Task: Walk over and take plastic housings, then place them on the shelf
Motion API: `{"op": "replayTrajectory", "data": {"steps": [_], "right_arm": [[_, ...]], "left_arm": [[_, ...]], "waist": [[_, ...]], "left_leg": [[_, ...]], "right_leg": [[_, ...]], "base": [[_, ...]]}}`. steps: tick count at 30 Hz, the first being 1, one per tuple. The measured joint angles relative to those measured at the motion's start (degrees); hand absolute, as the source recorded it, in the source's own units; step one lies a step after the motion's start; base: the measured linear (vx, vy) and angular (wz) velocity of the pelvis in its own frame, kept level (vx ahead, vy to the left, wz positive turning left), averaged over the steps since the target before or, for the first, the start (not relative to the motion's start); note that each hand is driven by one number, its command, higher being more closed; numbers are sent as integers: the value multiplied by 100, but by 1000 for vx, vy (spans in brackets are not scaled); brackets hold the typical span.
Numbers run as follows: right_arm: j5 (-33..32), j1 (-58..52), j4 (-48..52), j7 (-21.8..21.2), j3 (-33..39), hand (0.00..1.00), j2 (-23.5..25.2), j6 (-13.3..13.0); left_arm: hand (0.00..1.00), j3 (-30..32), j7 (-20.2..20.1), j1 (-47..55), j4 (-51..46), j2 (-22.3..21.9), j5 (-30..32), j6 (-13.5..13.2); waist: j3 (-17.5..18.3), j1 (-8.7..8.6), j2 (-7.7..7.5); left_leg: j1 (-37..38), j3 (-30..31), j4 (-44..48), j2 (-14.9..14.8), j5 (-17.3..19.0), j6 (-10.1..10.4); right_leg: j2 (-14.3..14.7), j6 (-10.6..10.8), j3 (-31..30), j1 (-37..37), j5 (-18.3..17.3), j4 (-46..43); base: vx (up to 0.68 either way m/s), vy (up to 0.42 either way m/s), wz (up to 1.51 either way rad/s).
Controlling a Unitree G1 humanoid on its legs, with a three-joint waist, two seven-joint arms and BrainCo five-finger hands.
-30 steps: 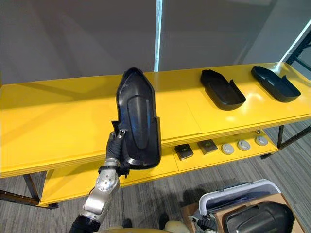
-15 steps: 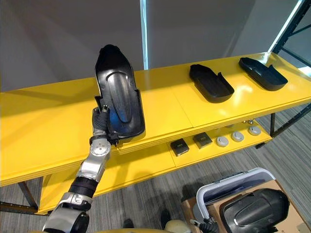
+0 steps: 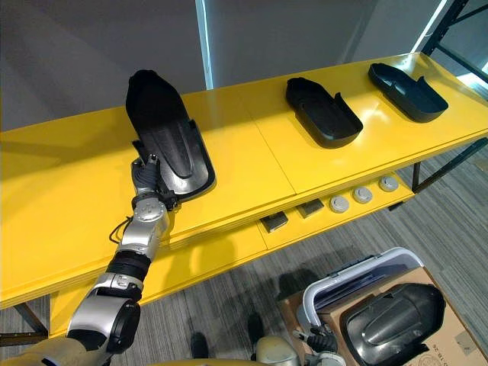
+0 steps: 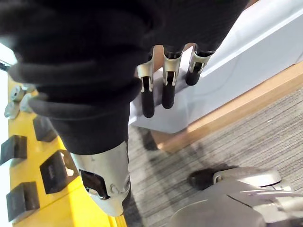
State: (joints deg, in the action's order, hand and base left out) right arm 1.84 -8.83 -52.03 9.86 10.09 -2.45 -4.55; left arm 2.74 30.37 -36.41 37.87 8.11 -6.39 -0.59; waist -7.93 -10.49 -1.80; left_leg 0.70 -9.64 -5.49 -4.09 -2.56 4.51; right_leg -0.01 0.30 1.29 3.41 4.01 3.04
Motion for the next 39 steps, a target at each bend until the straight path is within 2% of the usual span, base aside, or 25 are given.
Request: {"op": "replayTrajectory", "data": {"steps": [16, 23, 32, 39], "right_arm": [[2, 14, 7, -2, -35, 0, -11, 2], [4, 15, 13, -2, -109, 0, -22, 2], [63, 6, 4, -1, -111, 0, -30, 0], [63, 5, 9, -3, -117, 0, -34, -13]], "left_arm": [[0, 0, -3, -76, 141, -19, -73, 0], [0, 1, 73, -44, 53, -36, 109, 23], [0, 14, 353, 560, -1284, -106, 1216, 29], [0, -8, 382, 918, -2103, -126, 2074, 80]], "waist": [[-52, 11, 17], [-52, 26, 18], [-53, 53, 25], [-47, 67, 42]], "left_leg": [[177, 15, -15, 3, -1, -2], [178, 39, -27, 5, -3, -3], [226, 157, -5, 4, -5, -3], [220, 156, -32, 4, -4, -3]], "right_leg": [[-10, 2, 38, -203, 4, 26], [-14, 3, 69, -216, 4, 25], [-18, 5, 183, -334, -1, 46], [-18, 5, 185, -333, -1, 59]], "base": [[3, 2, 0], [0, 1, 0], [-4, 4, 7], [-9, 1, 0]]}}
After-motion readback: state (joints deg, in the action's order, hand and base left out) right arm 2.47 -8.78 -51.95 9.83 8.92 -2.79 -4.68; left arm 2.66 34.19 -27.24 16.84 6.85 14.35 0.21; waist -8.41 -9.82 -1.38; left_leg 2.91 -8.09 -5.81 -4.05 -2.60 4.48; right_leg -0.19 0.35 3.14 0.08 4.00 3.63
